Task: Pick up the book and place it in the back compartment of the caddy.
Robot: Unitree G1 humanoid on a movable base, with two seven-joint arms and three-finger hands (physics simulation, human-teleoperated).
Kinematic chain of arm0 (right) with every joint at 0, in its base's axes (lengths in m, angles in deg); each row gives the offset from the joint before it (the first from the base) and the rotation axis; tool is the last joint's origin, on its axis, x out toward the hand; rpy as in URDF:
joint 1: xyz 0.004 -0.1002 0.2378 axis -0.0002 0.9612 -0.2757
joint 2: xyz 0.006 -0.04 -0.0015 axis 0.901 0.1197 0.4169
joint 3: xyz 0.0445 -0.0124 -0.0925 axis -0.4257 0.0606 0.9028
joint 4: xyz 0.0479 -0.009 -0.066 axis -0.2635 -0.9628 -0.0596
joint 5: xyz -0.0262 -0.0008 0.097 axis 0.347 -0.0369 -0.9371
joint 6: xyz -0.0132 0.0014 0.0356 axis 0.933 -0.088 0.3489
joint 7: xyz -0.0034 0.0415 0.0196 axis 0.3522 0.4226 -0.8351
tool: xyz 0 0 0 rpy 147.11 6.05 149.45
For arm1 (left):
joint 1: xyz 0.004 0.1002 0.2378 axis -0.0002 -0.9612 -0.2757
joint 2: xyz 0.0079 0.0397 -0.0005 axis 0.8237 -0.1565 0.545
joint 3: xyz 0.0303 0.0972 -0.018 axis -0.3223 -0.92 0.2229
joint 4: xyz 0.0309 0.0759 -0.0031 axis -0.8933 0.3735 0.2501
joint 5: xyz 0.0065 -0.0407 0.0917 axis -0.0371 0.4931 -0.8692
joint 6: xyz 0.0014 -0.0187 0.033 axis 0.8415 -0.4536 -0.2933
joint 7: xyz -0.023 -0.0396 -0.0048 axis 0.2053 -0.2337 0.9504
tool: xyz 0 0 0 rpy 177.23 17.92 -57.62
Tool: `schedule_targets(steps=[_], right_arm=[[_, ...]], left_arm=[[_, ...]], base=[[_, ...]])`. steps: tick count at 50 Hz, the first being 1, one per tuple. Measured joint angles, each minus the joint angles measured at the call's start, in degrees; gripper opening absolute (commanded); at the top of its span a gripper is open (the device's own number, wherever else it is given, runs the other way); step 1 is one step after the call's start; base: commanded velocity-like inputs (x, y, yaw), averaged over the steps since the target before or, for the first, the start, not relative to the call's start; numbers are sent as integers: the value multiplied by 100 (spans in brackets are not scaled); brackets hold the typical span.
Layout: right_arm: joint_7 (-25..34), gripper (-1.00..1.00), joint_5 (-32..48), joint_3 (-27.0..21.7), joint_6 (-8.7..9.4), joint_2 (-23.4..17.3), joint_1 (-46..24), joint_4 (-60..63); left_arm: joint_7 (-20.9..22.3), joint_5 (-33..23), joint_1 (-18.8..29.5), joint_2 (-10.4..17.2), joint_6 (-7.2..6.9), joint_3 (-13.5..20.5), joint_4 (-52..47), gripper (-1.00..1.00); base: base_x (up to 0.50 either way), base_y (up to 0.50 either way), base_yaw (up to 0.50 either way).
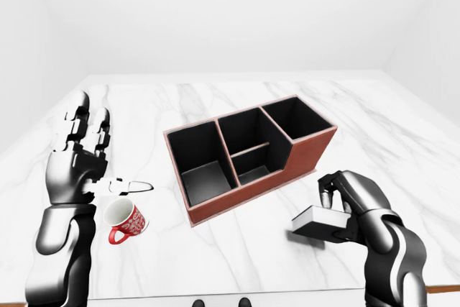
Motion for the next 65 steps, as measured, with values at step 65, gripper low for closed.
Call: schedule_targets(steps=[65], right_arm=[[447, -100, 602, 1436, 979, -206, -2002, 1217]], left_arm=[[31, 7, -21, 0, 0, 7, -72, 100]], base=[[0, 0, 0]])
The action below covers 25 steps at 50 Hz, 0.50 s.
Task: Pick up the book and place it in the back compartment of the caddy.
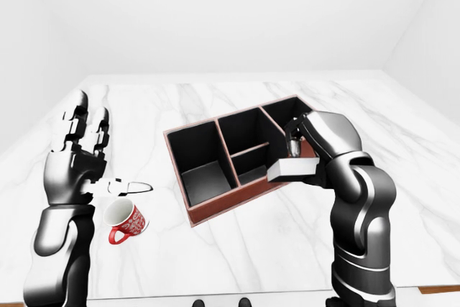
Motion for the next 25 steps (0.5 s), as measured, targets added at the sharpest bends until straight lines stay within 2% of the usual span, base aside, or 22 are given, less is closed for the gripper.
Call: schedule_targets(steps=[16, 25], right_arm=[[0, -100, 126, 281, 0, 46, -422, -89], [0, -100, 242, 463, 0, 89, -734, -285]], left_arm=[[56, 85, 124, 116, 0, 221, -6, 100], [-37, 278, 553, 347, 0, 468, -19, 100]], base=[[0, 0, 0], [0, 0, 0]])
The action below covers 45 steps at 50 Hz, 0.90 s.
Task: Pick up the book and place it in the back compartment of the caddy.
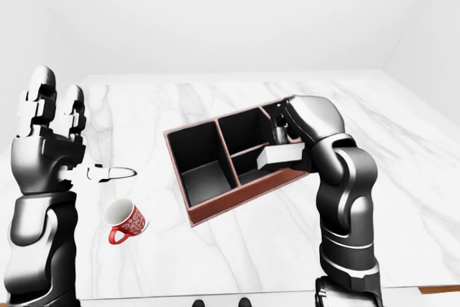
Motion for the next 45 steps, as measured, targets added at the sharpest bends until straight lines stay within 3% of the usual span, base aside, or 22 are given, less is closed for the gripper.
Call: schedule_targets(steps=[14, 45], right_arm=[[0, -100, 157, 263, 0, 92, -607, -349], [0, -100, 265, 598, 0, 326, -1194, -1227]], left_arm=[[-71, 118, 353, 227, 0, 91, 3, 100], [-39, 69, 293, 173, 0, 40, -116, 100]], base=[[0, 0, 0], [0, 0, 0]])
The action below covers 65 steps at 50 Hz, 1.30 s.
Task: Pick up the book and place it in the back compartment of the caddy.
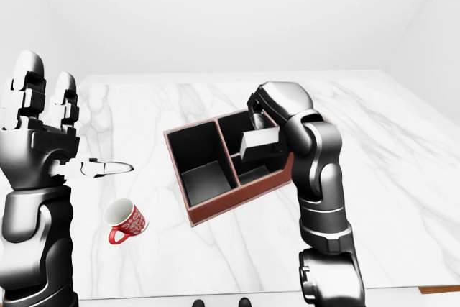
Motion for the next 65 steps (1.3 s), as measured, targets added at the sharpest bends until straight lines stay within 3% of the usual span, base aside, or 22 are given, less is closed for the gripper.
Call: schedule_targets(steps=[15, 65], right_arm=[[-118, -100, -35, 71, -73, -15, -158, -812], [-1299, -100, 27, 301, -730, 34, -602, -2906]], left_arm=[[8, -25, -27, -18, 0, -19, -9, 100], [39, -96, -76, -66, 0, -69, -57, 100]], base=[[0, 0, 0], [0, 0, 0]])
